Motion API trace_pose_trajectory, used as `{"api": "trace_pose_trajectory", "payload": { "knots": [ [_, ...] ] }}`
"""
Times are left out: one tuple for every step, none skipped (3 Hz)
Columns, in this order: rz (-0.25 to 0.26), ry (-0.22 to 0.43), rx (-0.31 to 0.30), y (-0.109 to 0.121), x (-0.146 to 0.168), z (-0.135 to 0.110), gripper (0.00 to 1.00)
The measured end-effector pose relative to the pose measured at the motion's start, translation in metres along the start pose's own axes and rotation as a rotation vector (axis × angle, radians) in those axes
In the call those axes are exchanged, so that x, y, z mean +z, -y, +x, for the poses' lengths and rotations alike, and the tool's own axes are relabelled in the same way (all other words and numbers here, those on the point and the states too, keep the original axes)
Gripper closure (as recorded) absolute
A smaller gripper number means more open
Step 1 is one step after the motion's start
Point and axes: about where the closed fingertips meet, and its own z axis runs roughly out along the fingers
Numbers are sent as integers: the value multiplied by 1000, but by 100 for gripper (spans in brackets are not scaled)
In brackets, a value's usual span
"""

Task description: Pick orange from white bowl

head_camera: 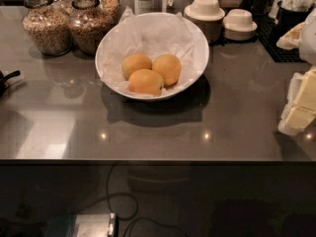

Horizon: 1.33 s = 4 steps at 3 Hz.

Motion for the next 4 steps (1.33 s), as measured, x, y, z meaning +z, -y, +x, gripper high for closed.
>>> {"api": "trace_pose_trajectory", "payload": {
  "knots": [
    [0, 0, 0, 0, 0, 0, 0],
    [7, 21, -22, 1, 0, -9, 0],
    [1, 102, -134, -3, 5, -49, 0],
    [-17, 181, -238, -7, 13, -89, 0]
  ]
}}
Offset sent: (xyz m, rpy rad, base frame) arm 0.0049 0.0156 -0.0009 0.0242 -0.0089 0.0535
